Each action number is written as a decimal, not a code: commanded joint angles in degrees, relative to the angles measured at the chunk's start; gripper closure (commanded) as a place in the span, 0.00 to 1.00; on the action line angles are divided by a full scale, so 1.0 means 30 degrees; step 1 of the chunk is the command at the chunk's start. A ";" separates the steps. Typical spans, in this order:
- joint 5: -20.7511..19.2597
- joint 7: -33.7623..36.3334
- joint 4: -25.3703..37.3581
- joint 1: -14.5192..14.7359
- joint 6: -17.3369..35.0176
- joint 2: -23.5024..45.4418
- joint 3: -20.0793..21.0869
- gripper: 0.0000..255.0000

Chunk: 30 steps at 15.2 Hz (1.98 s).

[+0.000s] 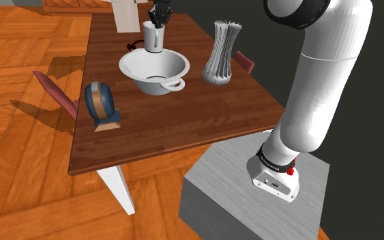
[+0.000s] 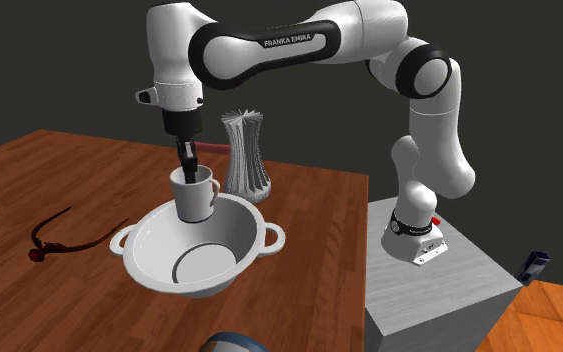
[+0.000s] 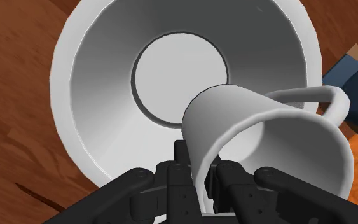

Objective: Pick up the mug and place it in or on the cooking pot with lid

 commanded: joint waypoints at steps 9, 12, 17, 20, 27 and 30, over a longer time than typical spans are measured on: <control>0.0052 -0.0242 -0.2718 0.0094 0.2593 -0.0128 0.0037 1.00; 0.0091 -0.0319 -0.3375 0.0110 0.3307 -0.0066 0.0051 1.00; 0.0091 -0.0319 -0.3375 0.0110 0.3307 -0.0066 0.0051 1.00; 0.0091 -0.0319 -0.3375 0.0110 0.3307 -0.0066 0.0052 1.00; 0.0055 -0.0288 -0.2889 0.0078 0.2713 -0.0175 0.0025 0.00; -0.0011 -0.0217 -0.1338 -0.0028 0.1000 -0.0337 -0.0042 0.00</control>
